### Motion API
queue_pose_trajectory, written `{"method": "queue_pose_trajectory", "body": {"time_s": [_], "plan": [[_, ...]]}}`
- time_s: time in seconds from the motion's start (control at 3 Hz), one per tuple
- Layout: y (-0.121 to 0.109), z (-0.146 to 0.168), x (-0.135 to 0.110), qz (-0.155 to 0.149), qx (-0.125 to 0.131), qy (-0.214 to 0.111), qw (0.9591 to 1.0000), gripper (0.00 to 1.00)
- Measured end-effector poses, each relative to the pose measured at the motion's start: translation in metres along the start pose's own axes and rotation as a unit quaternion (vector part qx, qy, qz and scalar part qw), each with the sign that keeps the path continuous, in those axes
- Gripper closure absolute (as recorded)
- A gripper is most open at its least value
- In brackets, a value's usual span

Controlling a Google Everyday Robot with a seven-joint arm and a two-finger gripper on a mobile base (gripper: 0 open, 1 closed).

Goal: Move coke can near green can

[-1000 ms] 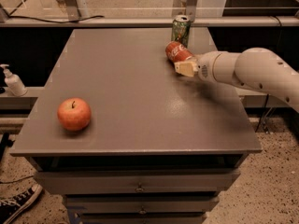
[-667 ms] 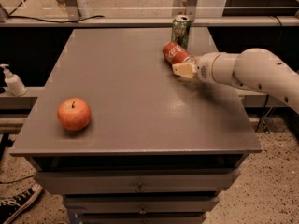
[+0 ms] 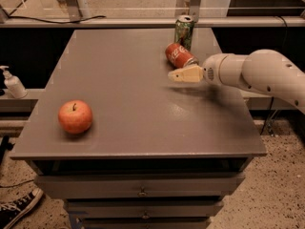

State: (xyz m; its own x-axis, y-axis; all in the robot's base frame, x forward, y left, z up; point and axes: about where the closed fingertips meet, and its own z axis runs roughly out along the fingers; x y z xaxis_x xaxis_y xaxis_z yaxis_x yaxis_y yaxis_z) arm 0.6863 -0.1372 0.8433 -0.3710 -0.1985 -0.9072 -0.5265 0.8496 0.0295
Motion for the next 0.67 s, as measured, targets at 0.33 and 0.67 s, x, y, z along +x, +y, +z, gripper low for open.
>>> {"method": "queue_pose_trajectory", "body": {"time_s": [0.33, 0.67], "plan": [[-0.009, -0.027, -0.003, -0.010, 0.014, -0.011, 0.9998, 0.00], [-0.025, -0.075, -0.019, -0.033, 0.019, -0.043, 0.9983, 0.00]]}}
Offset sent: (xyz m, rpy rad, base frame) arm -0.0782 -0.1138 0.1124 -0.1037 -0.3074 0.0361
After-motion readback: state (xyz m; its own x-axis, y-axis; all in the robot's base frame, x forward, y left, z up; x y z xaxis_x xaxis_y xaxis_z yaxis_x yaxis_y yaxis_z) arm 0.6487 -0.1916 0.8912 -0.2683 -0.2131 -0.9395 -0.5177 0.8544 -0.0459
